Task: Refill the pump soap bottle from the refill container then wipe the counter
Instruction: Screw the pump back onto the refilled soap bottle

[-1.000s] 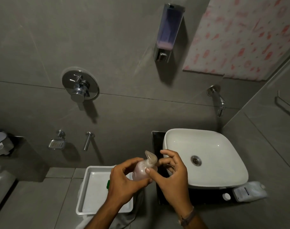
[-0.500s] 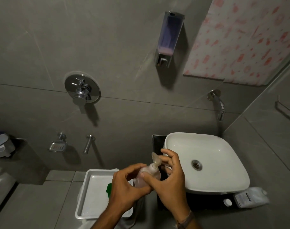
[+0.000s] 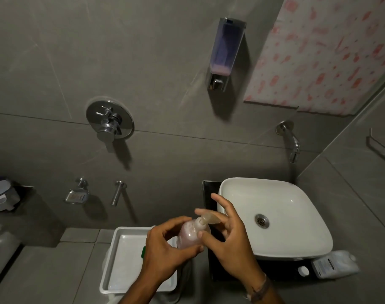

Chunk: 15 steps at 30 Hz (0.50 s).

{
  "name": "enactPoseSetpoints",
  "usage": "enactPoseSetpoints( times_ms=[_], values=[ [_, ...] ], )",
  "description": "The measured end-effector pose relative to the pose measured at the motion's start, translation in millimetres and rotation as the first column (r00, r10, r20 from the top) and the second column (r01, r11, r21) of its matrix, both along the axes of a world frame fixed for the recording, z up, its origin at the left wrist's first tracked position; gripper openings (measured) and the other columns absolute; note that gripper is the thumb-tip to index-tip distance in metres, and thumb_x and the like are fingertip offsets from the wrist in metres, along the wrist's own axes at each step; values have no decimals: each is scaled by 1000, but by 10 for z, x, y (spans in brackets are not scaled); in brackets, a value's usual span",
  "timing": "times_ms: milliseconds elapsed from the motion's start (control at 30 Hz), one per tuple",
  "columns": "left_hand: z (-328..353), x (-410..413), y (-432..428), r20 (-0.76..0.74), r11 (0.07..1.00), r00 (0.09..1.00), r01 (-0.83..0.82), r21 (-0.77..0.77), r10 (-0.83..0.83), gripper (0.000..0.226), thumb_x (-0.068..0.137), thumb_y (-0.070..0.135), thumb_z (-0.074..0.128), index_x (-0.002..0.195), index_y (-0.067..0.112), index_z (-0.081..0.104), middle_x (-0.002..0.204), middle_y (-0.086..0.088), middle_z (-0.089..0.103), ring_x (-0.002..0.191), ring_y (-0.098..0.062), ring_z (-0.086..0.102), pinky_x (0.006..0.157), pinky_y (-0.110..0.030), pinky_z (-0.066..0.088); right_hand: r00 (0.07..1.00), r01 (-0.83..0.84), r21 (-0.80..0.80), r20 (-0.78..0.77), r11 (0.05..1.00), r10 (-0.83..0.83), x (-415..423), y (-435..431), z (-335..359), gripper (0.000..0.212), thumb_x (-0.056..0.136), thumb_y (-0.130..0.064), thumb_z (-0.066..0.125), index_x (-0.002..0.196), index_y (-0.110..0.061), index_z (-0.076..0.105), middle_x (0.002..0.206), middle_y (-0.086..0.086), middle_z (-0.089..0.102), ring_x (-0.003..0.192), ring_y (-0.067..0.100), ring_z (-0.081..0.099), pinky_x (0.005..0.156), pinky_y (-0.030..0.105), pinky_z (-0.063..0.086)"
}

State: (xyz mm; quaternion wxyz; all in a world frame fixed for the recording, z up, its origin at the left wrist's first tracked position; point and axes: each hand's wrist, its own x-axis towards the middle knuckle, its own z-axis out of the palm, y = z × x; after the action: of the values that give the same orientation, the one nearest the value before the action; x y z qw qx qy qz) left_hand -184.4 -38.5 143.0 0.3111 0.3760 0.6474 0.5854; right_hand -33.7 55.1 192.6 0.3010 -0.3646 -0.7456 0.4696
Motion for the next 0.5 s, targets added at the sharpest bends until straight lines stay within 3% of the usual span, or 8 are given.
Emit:
enactPoseSetpoints(
  times_ms=[133,233,300,367,433,500],
  values=[
    [-40,-24,16,-15,1000,1000,15,8,-15,69,52,48,96,116,34,78,112,17,82,110,-12,77,95,-31,65,990,141,61,-21,988,-140,-58,-32,21,83,65,-43,91,136,-44,48,103,-14,77,106,7,72,95,25,56],
    [-60,-27,28,-21,1000,1000,19,9,-19,65,54,46,96,116,33,79,112,15,83,108,-14,78,94,-36,66,998,64,50,6,997,-65,-42,-8,46,95,66,-43,91,145,-44,38,126,-21,68,123,4,63,103,32,50],
    [-67,-34,36,-21,1000,1000,9,17,-8,65,54,45,97,116,35,79,112,17,82,109,-13,78,94,-34,66,999,1,40,36,999,-3,-17,15,51,90,73,-34,87,146,-50,38,135,-23,64,131,2,58,109,30,46],
    [-81,-46,46,-20,1000,1000,8,27,-8,68,53,45,99,117,35,79,113,17,82,110,-14,78,94,-33,65,998,41,57,45,998,-44,-27,-7,66,74,75,-35,85,136,-54,48,126,-27,68,126,-1,60,106,24,47],
    [-109,-57,58,-21,999,1000,17,29,-17,69,54,43,100,119,31,79,115,13,82,111,-17,78,95,-37,66,990,131,103,46,986,-136,-53,-38,79,65,69,-45,87,128,-42,59,114,-39,67,114,-9,64,95,15,50],
    [-120,-58,64,-23,999,1000,17,27,-16,69,55,42,100,120,28,79,115,11,83,111,-18,78,95,-40,66,982,170,136,55,976,-178,-61,-38,84,68,65,-53,85,126,-31,63,114,-44,63,111,-10,64,93,15,53]
  ],
)
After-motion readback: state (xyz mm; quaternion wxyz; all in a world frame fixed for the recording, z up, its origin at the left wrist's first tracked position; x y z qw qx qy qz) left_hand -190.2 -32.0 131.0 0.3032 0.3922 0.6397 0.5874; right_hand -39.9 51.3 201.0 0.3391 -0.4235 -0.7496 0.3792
